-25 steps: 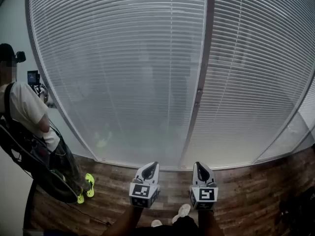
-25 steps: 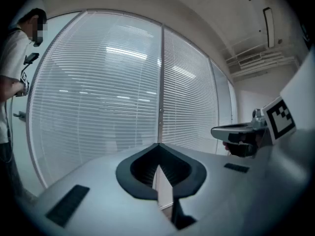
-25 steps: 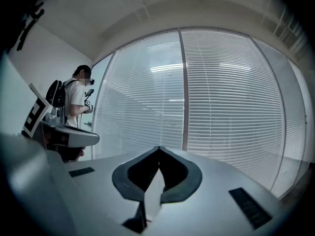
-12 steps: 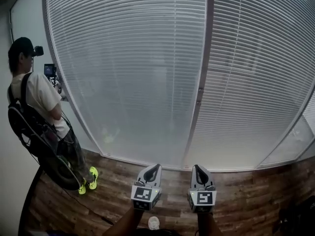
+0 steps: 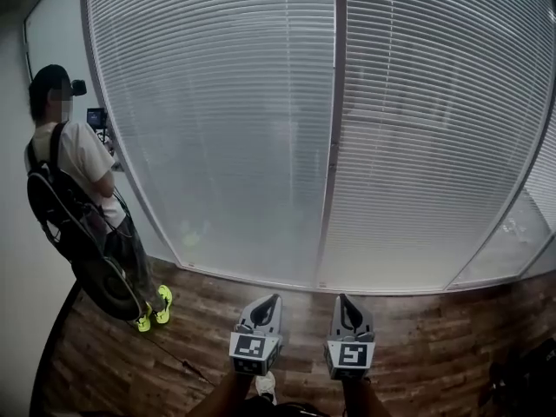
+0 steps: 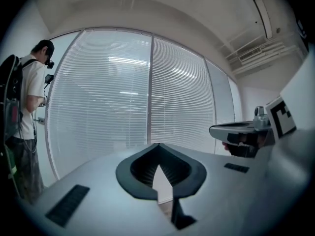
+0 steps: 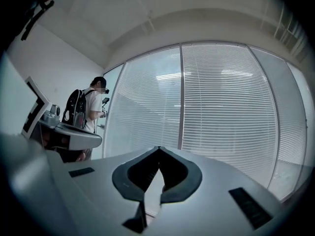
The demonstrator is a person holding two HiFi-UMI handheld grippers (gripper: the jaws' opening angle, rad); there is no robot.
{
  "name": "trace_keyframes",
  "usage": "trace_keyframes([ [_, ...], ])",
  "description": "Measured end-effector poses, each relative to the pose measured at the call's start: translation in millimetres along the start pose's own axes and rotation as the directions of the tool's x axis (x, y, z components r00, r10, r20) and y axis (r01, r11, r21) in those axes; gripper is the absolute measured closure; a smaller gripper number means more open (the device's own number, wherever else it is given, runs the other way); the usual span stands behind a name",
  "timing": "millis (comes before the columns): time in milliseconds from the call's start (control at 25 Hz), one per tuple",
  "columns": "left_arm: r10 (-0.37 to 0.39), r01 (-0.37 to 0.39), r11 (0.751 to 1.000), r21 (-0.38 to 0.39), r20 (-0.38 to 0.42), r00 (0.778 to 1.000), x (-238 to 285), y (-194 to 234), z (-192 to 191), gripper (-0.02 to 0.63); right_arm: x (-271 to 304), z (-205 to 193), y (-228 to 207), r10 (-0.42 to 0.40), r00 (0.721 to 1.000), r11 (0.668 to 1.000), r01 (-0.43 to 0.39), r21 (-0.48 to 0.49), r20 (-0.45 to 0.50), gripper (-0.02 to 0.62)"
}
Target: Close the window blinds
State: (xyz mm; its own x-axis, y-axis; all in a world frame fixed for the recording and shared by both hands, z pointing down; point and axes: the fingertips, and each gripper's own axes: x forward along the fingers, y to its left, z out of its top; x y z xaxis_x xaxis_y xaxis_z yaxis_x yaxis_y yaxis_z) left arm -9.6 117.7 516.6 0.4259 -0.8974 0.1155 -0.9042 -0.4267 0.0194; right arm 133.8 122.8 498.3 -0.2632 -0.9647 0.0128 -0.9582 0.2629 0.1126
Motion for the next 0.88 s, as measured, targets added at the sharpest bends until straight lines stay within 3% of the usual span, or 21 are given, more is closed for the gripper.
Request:
trace_keyframes([
  [320,0.009,-0.01,1.0,0.002,0.02,1.0,-28,-10,3,0.606,-28,13,17,0.02,0.998,1.0,-0.021,0.017,0.054,0.592],
  [880,0.005,-0.006,1.0,0.022,0.018,1.0,-18,-6,11,0.606,-15,16,15,0.025,0.998,0.999,-0.026,0.02,0.052,0.592],
])
